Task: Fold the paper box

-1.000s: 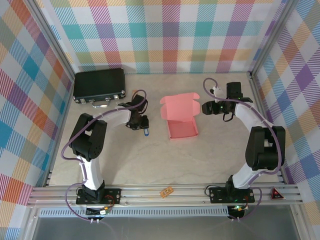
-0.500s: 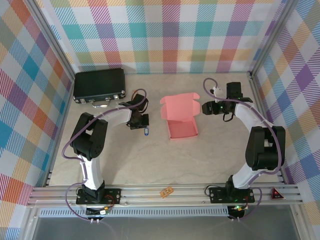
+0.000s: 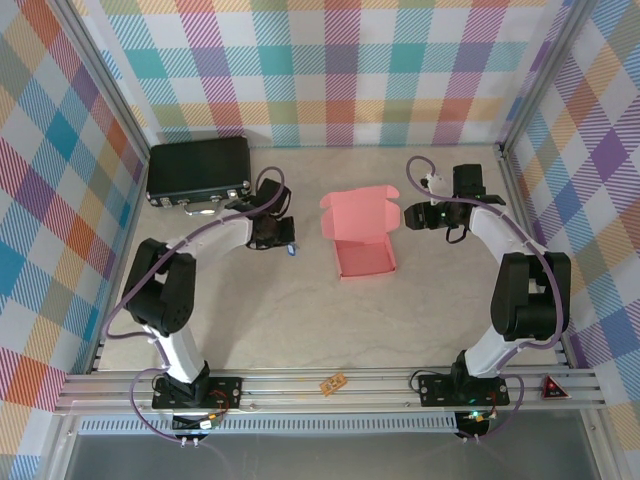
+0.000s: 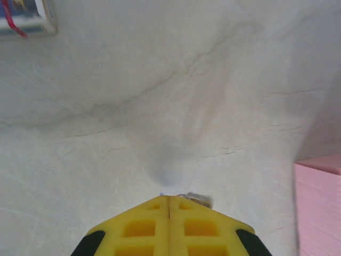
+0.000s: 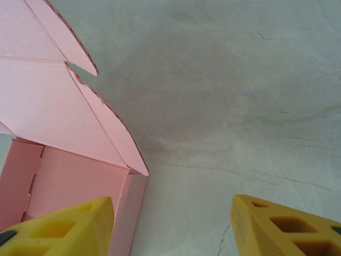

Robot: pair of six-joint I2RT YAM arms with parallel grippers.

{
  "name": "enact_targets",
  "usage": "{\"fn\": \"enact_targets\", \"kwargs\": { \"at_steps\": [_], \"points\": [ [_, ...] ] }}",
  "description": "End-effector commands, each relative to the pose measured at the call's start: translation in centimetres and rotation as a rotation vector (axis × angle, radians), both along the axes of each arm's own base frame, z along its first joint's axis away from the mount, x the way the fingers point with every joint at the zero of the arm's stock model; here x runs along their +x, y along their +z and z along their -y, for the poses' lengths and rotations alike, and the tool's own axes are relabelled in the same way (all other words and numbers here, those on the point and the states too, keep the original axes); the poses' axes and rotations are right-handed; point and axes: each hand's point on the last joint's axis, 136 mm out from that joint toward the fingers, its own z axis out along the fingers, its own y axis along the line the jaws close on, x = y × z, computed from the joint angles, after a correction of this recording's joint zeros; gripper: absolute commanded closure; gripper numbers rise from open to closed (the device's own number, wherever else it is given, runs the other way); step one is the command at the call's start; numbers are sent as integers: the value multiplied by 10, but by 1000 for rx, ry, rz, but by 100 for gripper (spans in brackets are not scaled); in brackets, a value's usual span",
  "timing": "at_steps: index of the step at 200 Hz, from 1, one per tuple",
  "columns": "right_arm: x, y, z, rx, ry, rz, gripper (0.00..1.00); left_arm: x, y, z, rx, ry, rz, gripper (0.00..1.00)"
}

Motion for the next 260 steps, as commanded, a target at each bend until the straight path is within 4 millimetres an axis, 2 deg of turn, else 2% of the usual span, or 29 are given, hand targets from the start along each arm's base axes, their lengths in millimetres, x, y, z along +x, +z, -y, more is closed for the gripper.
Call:
{"fn": "enact_targets", "kwargs": {
  "at_steps": [1,81,135,158,177,198,218,260],
  "points": [
    [-3,9,1,6,-14,13,40,-11,15,-4,11,-18,17,100],
    [-1,5,3,-6,-29,6,40,-25,63,26,-8,-116,85,100],
    [0,5,5,-12,-41,7,40,-34,96,58,-2,-225,127,100],
    [0,5,7,-15,-46,7,40,-36,107,77,-28,-266,146,100],
    [1,5,8,-20,-56,6,40,-38,113,104,-68,-316,155,100],
    [2,5,8,-22,-61,8,40,-40,113,136,-114,-368,149,100],
    [2,6,9,-22,-64,9,40,-40,103,160,-124,-406,129,100],
    [1,7,9,-23,-62,13,40,-37,70,193,-126,-454,80,100]
  ]
}}
